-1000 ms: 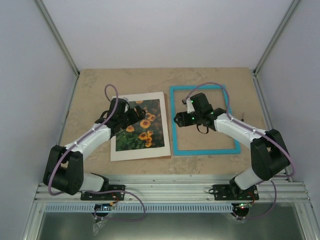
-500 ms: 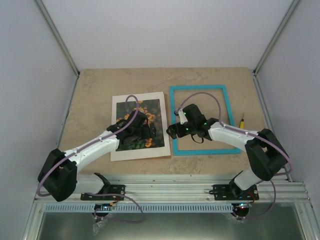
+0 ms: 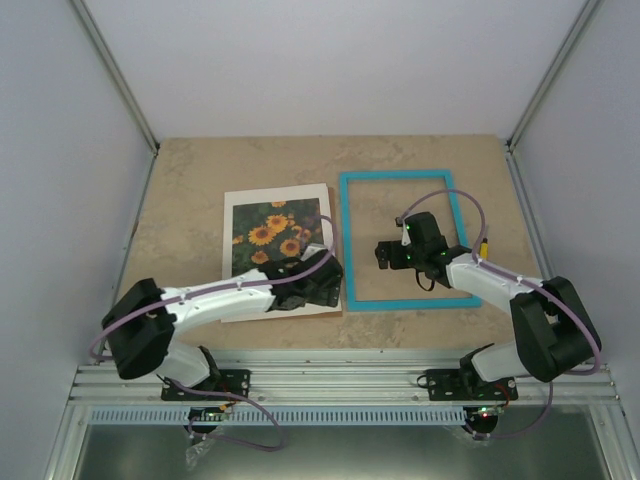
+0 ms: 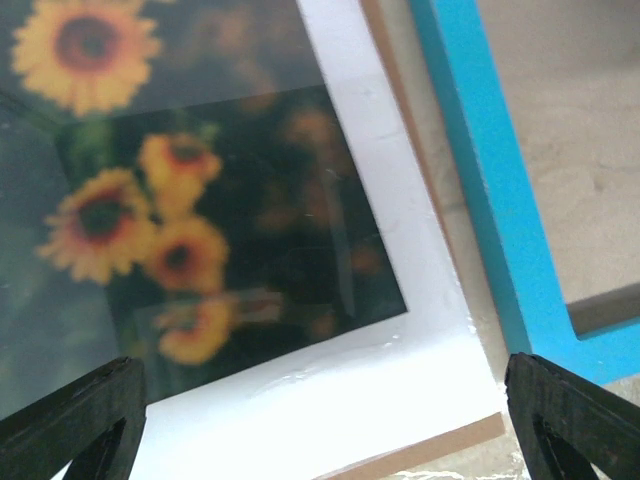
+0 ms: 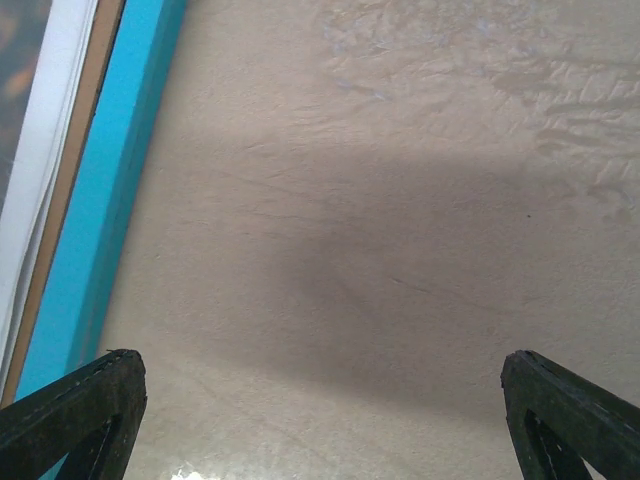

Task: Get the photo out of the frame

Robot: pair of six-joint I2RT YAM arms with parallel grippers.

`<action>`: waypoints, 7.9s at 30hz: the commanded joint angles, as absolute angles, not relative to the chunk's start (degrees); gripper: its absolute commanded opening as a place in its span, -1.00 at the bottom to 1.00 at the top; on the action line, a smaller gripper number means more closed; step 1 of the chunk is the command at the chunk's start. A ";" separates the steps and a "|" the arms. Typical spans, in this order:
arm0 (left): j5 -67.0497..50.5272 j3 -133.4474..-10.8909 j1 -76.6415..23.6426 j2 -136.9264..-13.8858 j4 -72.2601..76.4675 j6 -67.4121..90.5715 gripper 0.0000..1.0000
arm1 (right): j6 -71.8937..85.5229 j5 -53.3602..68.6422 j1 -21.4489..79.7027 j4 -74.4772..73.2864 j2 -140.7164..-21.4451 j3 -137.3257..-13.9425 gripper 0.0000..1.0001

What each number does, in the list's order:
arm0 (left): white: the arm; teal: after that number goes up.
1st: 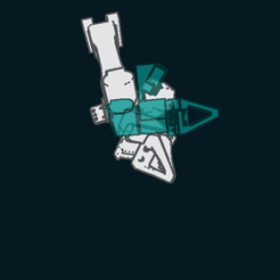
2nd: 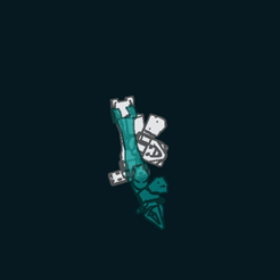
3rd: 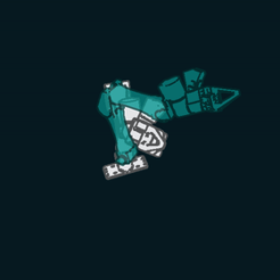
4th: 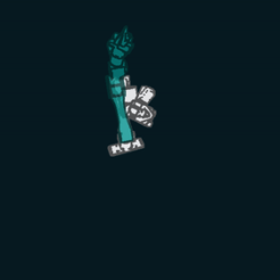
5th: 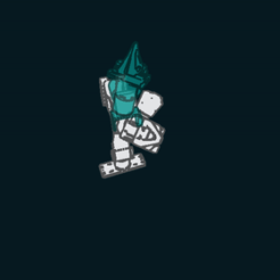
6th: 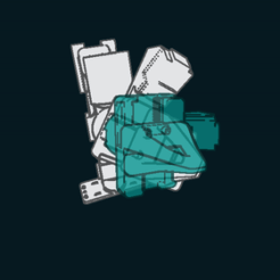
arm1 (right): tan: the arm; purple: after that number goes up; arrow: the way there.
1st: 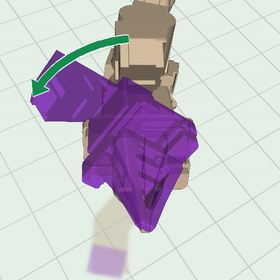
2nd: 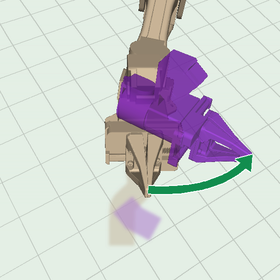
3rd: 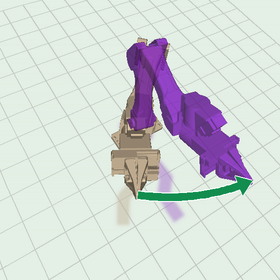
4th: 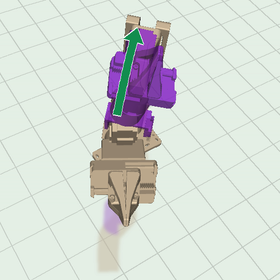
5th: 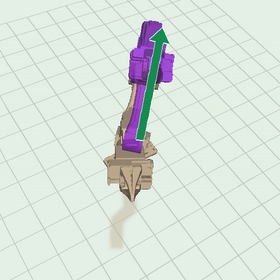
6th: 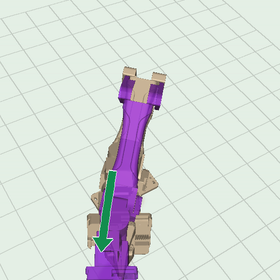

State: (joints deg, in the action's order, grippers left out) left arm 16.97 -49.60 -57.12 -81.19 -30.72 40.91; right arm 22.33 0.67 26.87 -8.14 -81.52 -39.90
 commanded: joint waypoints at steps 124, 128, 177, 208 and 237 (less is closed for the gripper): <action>24.84 -49.75 -49.04 -92.52 -38.14 43.12 0.99 | 22.51 5.42 25.22 -3.71 -85.48 -39.18 0.95; 24.61 -48.43 -46.78 -91.50 -37.71 42.78 0.99 | 22.48 5.45 25.25 -3.78 -85.47 -39.29 0.95; 12.48 -60.95 -61.79 -98.26 -41.15 34.78 -0.45 | 22.59 6.01 25.25 -3.45 -86.61 -39.45 0.95; 14.00 -59.67 -61.80 -96.35 -38.23 34.64 -1.00 | 26.98 19.84 26.30 1.64 -82.09 -37.49 0.95; 16.09 -56.78 -61.72 -84.84 -35.98 36.46 -1.00 | 47.30 39.50 34.54 19.68 -103.92 -50.78 0.44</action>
State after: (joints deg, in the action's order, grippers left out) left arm 15.57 -57.23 -61.60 -86.59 -37.65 35.81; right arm 44.51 37.34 33.89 15.84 -100.66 -47.46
